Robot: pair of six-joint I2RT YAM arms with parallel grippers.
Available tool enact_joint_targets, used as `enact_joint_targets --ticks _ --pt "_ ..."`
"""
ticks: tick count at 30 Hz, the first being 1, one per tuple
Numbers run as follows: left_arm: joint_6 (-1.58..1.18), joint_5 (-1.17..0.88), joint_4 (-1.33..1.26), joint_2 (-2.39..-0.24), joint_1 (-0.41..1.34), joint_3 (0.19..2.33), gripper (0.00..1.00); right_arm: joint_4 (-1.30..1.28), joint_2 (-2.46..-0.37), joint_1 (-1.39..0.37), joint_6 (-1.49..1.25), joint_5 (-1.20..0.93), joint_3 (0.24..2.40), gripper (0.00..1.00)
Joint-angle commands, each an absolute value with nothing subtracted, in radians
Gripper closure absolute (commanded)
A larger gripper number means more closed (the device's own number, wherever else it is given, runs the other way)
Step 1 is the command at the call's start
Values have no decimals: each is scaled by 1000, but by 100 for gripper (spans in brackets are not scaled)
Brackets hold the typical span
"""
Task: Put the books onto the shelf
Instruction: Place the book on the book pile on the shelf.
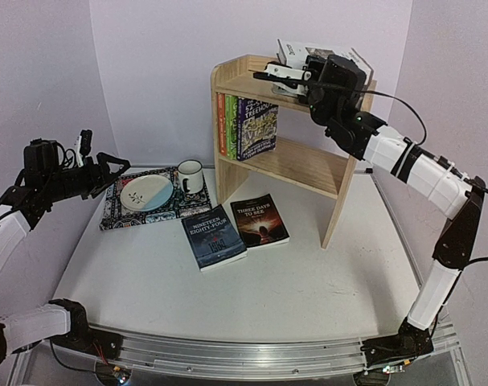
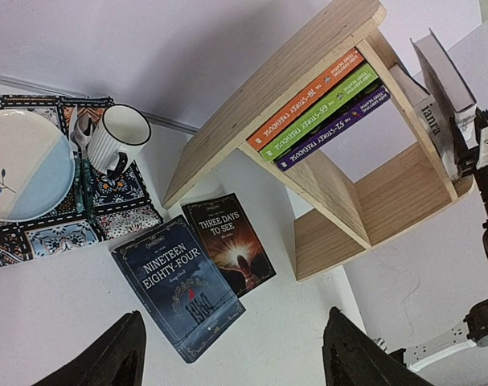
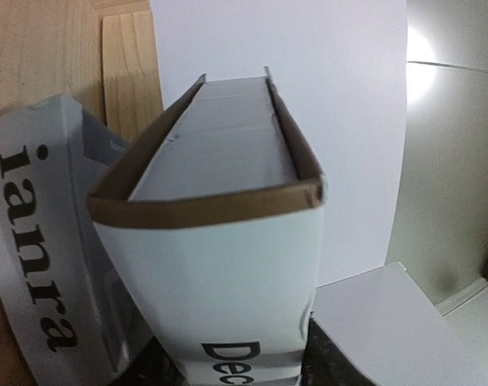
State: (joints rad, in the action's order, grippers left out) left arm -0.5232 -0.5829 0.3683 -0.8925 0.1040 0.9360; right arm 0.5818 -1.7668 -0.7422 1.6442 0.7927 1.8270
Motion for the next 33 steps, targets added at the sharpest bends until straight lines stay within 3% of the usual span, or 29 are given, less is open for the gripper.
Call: enact_joint_targets --ticks 1,4,10,16,33 --pt "-510 -592 359 -888 105 937 23 577 -1779 -726 1603 821 1856 45" --pt "-511 -593 358 -890 105 938 23 574 -1772 -729 1599 824 1845 53" --pt "-511 -596 359 -906 105 945 23 572 -1747 -751 1600 822 1813 57" --pt "-512 -598 358 -919 106 947 23 573 -1737 -787 1623 836 1795 74" --pt "-490 -619 358 -936 105 956 23 635 -1705 -920 1716 1050 1736 75"
